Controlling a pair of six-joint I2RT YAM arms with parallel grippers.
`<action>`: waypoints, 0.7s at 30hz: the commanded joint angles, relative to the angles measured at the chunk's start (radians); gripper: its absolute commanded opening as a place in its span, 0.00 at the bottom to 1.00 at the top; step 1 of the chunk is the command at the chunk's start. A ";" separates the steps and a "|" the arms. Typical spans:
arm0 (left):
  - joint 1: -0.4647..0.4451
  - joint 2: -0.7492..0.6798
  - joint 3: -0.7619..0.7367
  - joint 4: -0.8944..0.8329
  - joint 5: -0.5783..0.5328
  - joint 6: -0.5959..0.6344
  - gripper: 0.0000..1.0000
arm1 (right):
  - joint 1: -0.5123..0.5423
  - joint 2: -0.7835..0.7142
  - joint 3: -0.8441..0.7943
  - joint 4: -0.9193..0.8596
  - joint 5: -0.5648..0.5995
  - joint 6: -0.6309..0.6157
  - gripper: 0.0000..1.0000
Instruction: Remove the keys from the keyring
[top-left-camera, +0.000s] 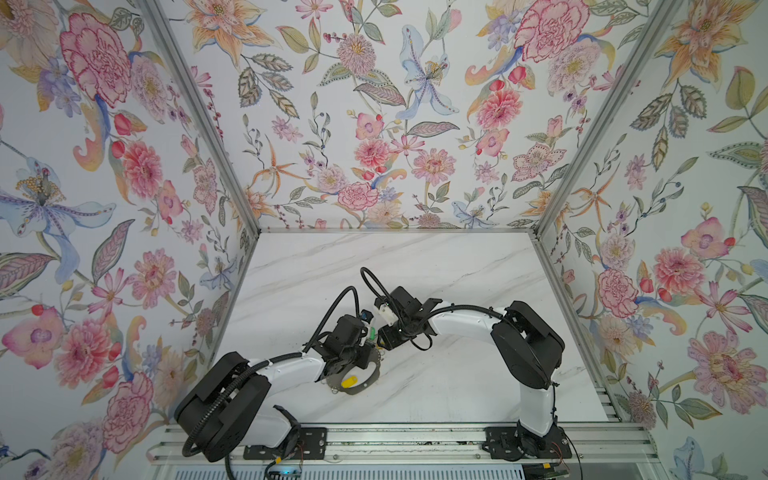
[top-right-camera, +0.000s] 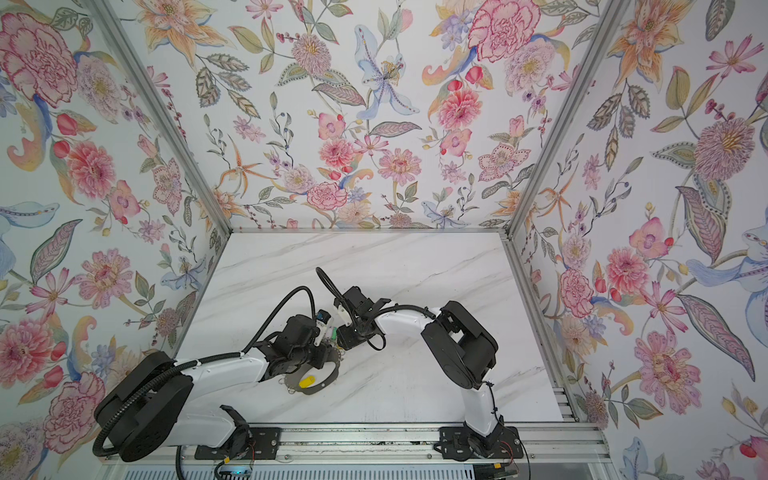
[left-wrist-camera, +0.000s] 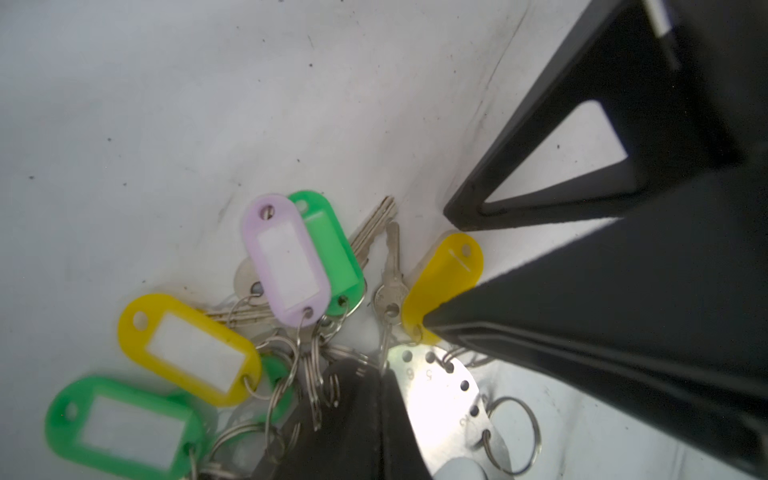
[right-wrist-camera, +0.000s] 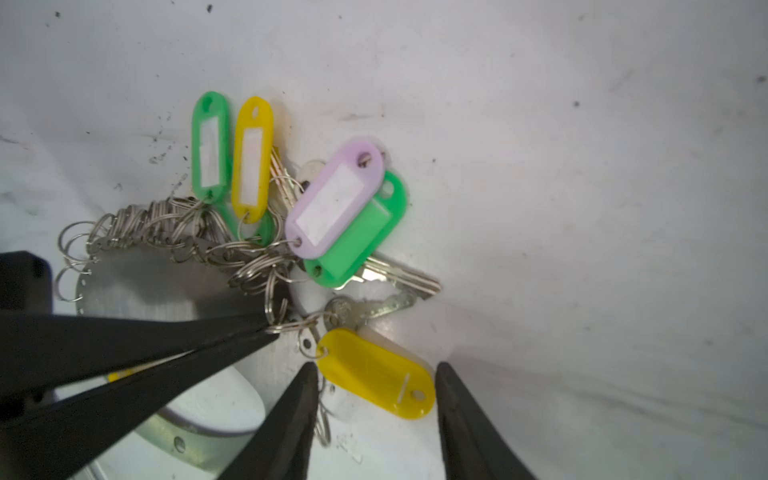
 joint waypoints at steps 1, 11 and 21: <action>0.014 -0.015 -0.028 -0.042 -0.016 -0.011 0.00 | -0.005 0.033 -0.035 0.095 -0.071 -0.051 0.47; 0.039 -0.051 -0.045 -0.038 -0.027 -0.014 0.00 | 0.007 0.061 -0.041 0.103 -0.036 -0.134 0.50; 0.063 -0.108 -0.033 -0.075 -0.047 0.008 0.00 | 0.023 0.106 -0.046 0.068 -0.027 -0.292 0.50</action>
